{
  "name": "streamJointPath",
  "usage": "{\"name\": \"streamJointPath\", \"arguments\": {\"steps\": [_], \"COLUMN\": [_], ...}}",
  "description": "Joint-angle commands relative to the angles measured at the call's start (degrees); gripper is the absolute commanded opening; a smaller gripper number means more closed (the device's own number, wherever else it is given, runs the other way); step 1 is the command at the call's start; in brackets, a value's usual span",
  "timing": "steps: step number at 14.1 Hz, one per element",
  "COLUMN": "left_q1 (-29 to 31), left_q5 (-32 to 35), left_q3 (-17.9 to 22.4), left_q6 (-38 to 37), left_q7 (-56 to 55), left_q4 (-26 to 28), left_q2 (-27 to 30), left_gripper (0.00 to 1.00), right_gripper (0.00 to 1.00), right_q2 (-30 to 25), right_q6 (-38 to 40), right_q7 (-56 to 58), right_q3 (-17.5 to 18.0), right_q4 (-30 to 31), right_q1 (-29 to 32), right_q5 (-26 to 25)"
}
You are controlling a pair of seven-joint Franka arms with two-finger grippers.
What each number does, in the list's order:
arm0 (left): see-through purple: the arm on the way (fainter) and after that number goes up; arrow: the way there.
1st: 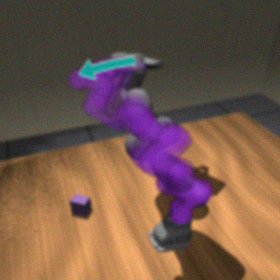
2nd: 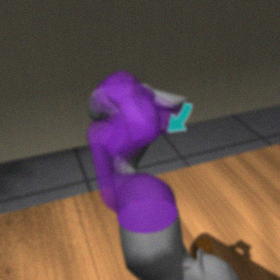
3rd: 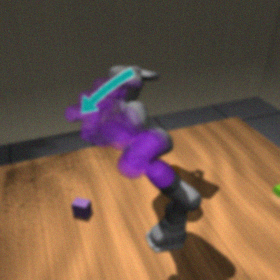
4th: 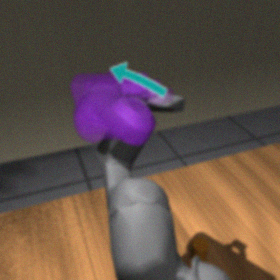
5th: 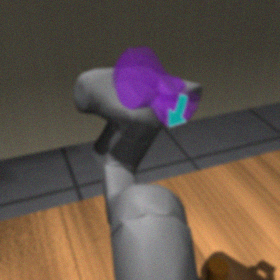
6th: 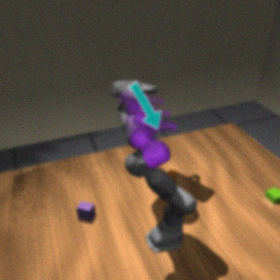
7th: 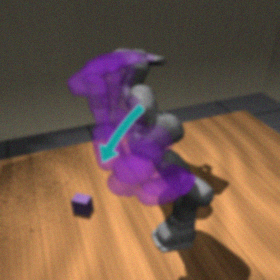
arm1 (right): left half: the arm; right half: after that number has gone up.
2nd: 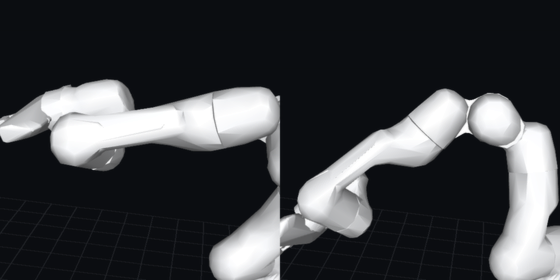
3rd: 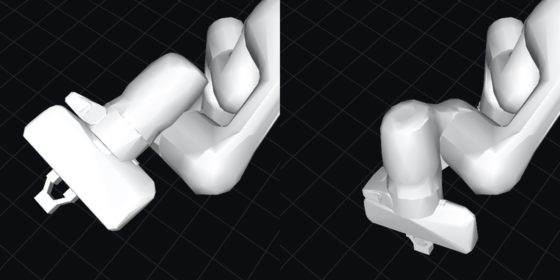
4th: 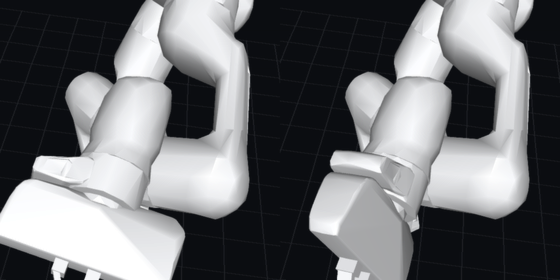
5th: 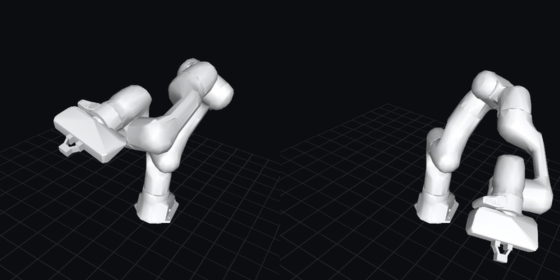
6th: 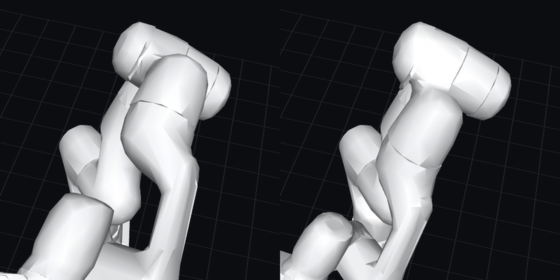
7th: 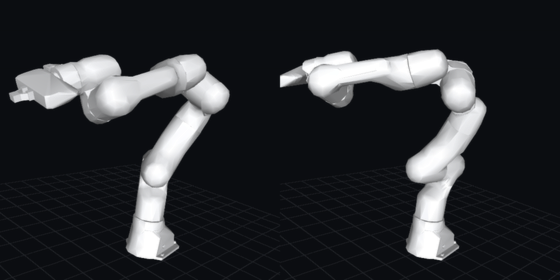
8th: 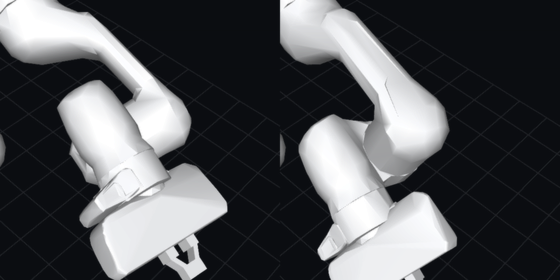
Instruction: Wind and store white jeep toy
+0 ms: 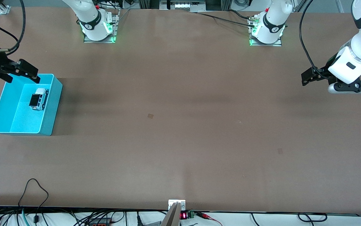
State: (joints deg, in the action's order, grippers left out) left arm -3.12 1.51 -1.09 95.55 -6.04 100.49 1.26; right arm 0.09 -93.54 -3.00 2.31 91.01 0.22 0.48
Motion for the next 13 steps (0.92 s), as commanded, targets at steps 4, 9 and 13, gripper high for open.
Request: {"name": "streamJointPath", "arguments": {"steps": [4,9,13], "left_q1": [0.0,0.0,0.0], "left_q5": [-0.2,-0.2,-0.2], "left_q3": [-0.1,-0.1,-0.1], "left_q6": [-1.2,-1.2,-1.2], "left_q7": [1.2,1.2,1.2], "left_q4": [-1.2,-1.3,-1.3], "left_q2": [-0.2,-0.3,-0.3], "left_gripper": [1.0,1.0,1.0], "right_gripper": [1.0,1.0,1.0], "right_q2": [-2.7,-2.5,-2.5], "right_q6": [2.4,2.0,2.3], "right_q7": [1.4,1.6,1.8], "right_q3": [0.0,-0.1,-0.1], "right_q4": [-1.8,-2.0,-2.3], "right_q1": [-0.3,-0.3,-0.3], "right_q5": [1.0,1.0,1.1]}}
